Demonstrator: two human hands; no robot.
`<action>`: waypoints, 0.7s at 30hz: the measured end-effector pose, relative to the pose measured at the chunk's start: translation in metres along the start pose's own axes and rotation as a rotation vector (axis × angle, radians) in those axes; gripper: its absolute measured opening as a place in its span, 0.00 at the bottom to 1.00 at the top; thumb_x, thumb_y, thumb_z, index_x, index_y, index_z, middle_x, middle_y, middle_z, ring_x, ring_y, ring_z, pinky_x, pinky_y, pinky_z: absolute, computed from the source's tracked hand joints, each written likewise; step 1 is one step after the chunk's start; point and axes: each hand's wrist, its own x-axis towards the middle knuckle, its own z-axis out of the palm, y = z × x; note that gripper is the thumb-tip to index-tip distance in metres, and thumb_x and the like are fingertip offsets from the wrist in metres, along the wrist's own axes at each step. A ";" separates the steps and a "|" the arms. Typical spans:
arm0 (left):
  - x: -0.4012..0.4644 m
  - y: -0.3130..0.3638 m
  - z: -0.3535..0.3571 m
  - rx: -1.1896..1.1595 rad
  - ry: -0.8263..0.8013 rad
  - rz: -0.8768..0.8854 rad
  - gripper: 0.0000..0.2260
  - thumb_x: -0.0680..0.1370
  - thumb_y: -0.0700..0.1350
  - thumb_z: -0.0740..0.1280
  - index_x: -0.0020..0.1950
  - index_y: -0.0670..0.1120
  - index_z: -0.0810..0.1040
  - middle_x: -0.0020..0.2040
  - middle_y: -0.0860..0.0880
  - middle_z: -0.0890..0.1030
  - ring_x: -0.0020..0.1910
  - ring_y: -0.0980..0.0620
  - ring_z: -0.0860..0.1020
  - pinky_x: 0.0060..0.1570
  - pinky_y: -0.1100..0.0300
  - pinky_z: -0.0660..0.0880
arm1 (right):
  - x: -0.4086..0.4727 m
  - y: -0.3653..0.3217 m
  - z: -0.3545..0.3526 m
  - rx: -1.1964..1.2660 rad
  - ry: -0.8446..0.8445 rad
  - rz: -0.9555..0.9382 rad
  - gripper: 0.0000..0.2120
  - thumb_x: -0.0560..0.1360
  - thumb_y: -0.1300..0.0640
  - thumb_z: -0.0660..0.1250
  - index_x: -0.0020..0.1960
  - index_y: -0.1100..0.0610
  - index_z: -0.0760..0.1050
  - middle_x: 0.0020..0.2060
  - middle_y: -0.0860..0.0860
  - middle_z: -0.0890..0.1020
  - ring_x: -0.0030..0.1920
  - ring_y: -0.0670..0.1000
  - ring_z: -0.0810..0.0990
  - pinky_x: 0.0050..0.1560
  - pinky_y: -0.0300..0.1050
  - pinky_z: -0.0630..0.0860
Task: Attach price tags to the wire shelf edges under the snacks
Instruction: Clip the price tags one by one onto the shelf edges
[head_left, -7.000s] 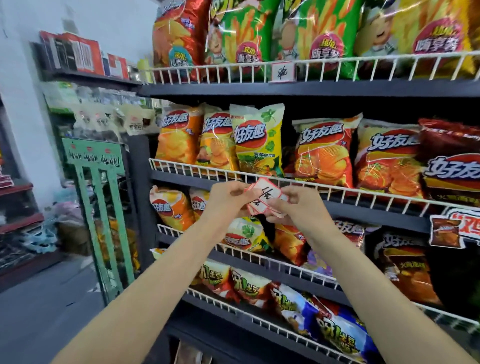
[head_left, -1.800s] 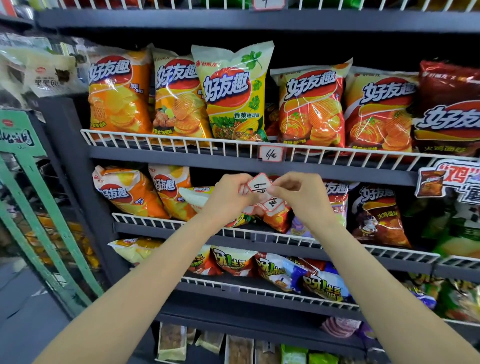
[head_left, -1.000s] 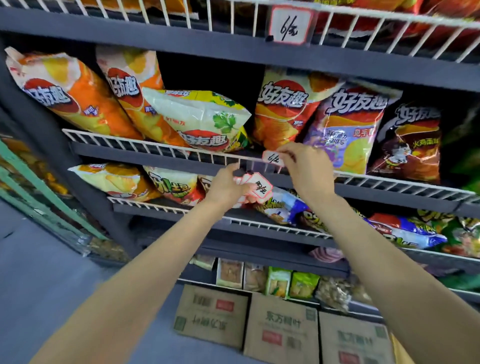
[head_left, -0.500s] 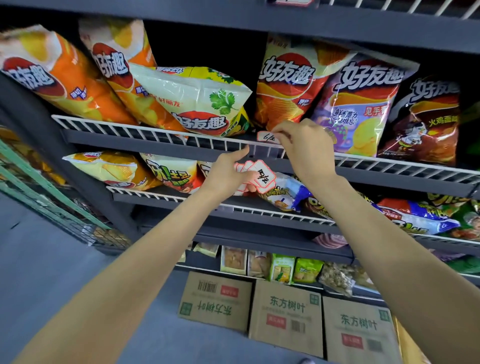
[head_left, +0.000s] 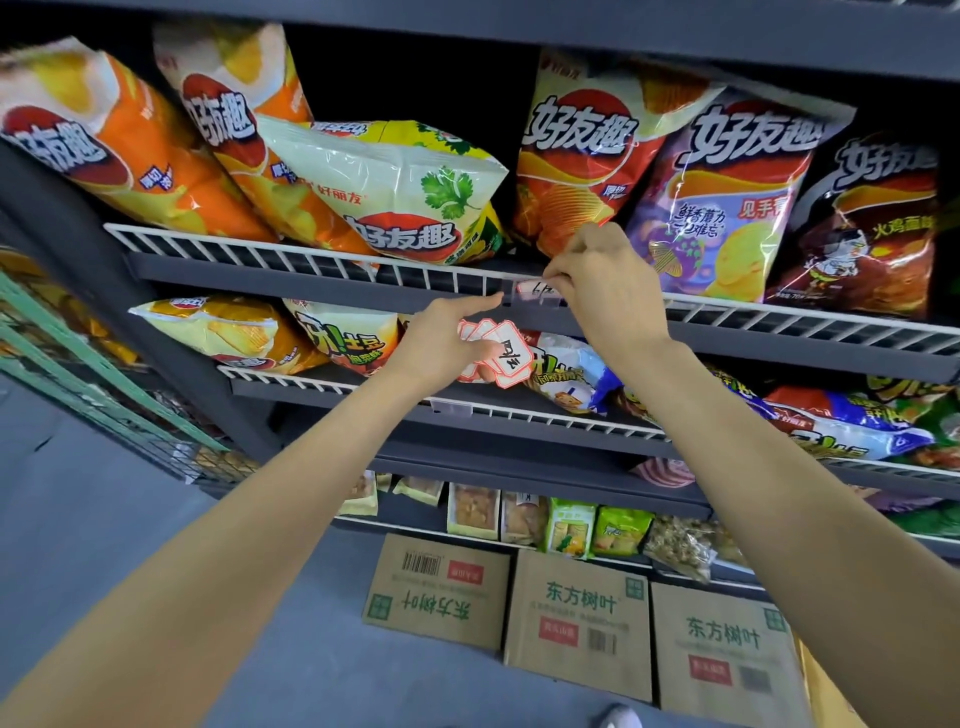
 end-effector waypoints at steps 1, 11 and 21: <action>0.000 0.000 0.000 0.000 0.004 0.000 0.25 0.75 0.41 0.70 0.71 0.52 0.69 0.70 0.48 0.71 0.67 0.47 0.72 0.65 0.55 0.67 | 0.000 0.001 0.003 -0.005 0.005 0.003 0.09 0.75 0.64 0.65 0.53 0.60 0.81 0.50 0.55 0.78 0.56 0.56 0.71 0.36 0.46 0.67; 0.005 -0.001 0.000 -0.026 0.033 0.011 0.25 0.74 0.41 0.71 0.69 0.52 0.71 0.68 0.49 0.74 0.66 0.49 0.73 0.61 0.59 0.67 | -0.010 -0.005 0.017 -0.107 0.135 -0.038 0.12 0.59 0.69 0.75 0.37 0.58 0.77 0.35 0.54 0.76 0.38 0.56 0.76 0.26 0.37 0.58; 0.005 0.001 0.000 0.019 0.041 0.034 0.25 0.74 0.43 0.71 0.70 0.51 0.70 0.70 0.50 0.71 0.69 0.51 0.68 0.65 0.59 0.64 | -0.022 -0.010 0.017 -0.217 0.137 -0.040 0.15 0.53 0.70 0.78 0.36 0.58 0.81 0.34 0.53 0.78 0.33 0.54 0.76 0.26 0.35 0.57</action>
